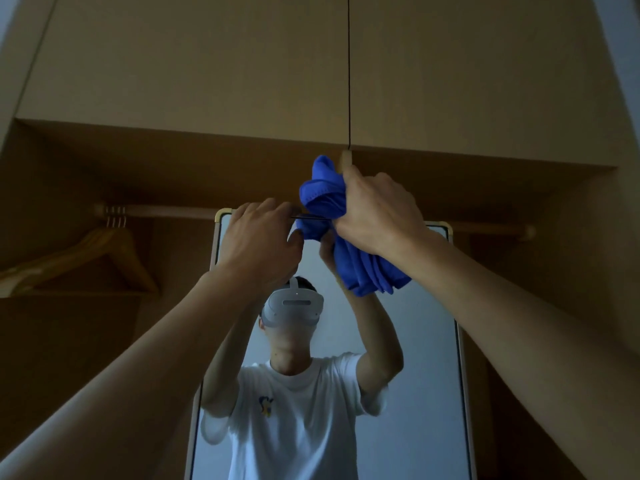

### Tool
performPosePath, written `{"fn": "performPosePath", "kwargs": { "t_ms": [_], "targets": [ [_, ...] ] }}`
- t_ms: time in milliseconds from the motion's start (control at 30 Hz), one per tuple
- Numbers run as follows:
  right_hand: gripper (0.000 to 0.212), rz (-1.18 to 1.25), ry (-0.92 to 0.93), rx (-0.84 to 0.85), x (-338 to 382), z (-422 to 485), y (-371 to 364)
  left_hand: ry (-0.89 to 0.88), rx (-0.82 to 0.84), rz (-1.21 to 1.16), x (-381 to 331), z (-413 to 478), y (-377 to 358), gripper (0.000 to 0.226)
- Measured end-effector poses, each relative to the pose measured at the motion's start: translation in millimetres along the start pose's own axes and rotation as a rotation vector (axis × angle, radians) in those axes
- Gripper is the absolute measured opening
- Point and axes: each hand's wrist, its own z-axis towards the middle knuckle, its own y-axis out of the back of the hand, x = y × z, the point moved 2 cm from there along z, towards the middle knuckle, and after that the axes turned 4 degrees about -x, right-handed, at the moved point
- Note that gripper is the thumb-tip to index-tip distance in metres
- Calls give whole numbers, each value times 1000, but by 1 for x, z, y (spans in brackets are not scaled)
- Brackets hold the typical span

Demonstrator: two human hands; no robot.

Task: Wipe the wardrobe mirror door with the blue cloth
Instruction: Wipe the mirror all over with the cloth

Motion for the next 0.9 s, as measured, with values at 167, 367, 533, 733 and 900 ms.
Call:
{"fn": "performPosePath", "kwargs": {
  "t_ms": [167,367,533,733,900],
  "targets": [
    [28,-63,-73,22,-39,-8,12,28,-3,73,20,-4,12,45],
    [28,-163,-211,64,-89,-17,24,104,51,-10,30,-12,21,46],
    [30,-192,-193,74,-90,-15,20,246,24,-70,31,-10,23,54],
    [29,-104,-125,76,-41,0,5,200,43,-61,38,-11,23,58],
    [31,-12,-35,49,19,14,-13,206,43,-116,44,-12,21,60]
  ]
}}
